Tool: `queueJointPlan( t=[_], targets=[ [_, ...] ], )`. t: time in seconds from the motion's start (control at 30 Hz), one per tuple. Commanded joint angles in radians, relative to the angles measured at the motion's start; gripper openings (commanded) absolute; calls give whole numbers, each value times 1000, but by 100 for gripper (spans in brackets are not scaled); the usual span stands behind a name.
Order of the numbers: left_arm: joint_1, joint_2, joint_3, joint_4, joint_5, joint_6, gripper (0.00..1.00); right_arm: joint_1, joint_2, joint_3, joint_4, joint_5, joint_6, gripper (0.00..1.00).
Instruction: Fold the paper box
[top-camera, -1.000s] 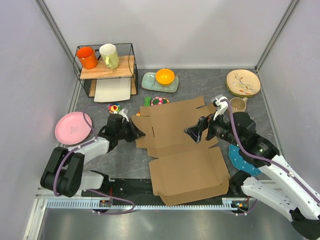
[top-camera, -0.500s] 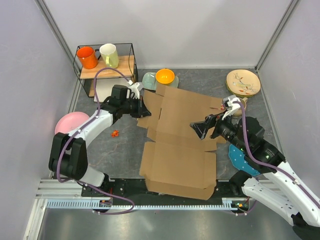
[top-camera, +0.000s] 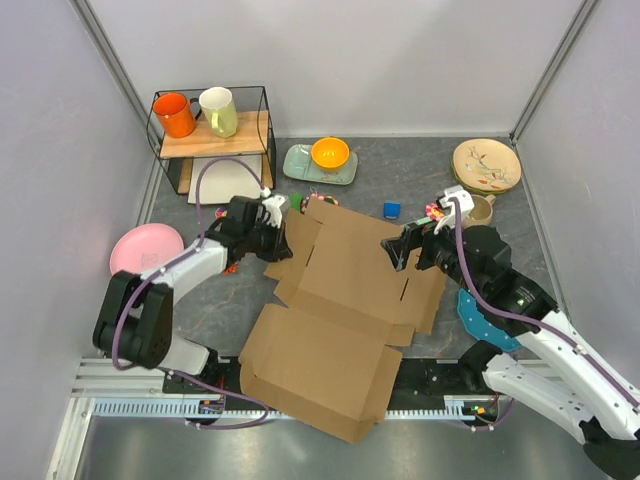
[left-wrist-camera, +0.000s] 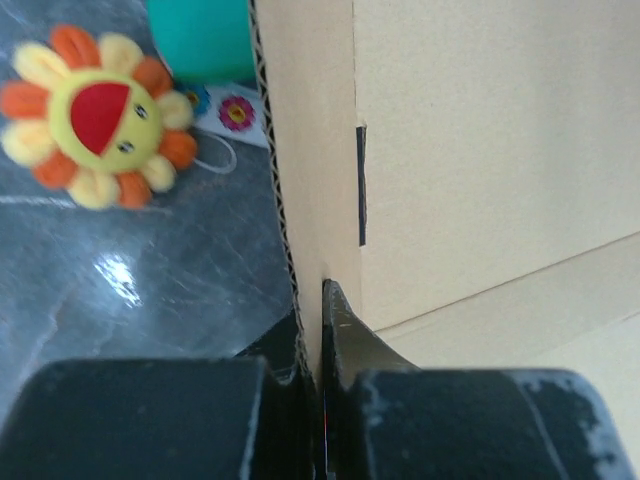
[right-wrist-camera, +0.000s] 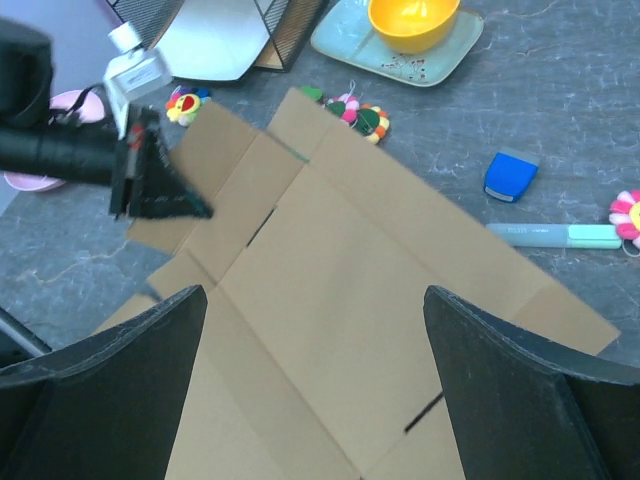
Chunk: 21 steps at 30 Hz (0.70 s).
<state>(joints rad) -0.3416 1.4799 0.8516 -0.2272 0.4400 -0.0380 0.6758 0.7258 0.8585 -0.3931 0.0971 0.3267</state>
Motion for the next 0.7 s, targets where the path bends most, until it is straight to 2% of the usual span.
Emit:
queueJointPlan(
  t=[0.0,0.1,0.2,0.43,0.6,0.67],
  targets=[
    [-51,-190,-230,422,-93,-66,2,1,76,28,63,15,-37,98],
    [-85,-297,-363,639,-162,-71,2,-1,144,60,57,-11,-64,98],
    [-126,-360,-446,790,-245,-50,2,-1,216,105,36,3,-104,98],
    [-229,-375,-586,1001,-421,-33,2,-1,337,229,-6,35,-195,98],
    [-298,-337,-640,1069,-561,-17,2,1,440,339,-27,90,-282,98],
    [-306,-325,-654,1114,-575,-39,2,1,474,372,-24,125,-310,98]
  ],
)
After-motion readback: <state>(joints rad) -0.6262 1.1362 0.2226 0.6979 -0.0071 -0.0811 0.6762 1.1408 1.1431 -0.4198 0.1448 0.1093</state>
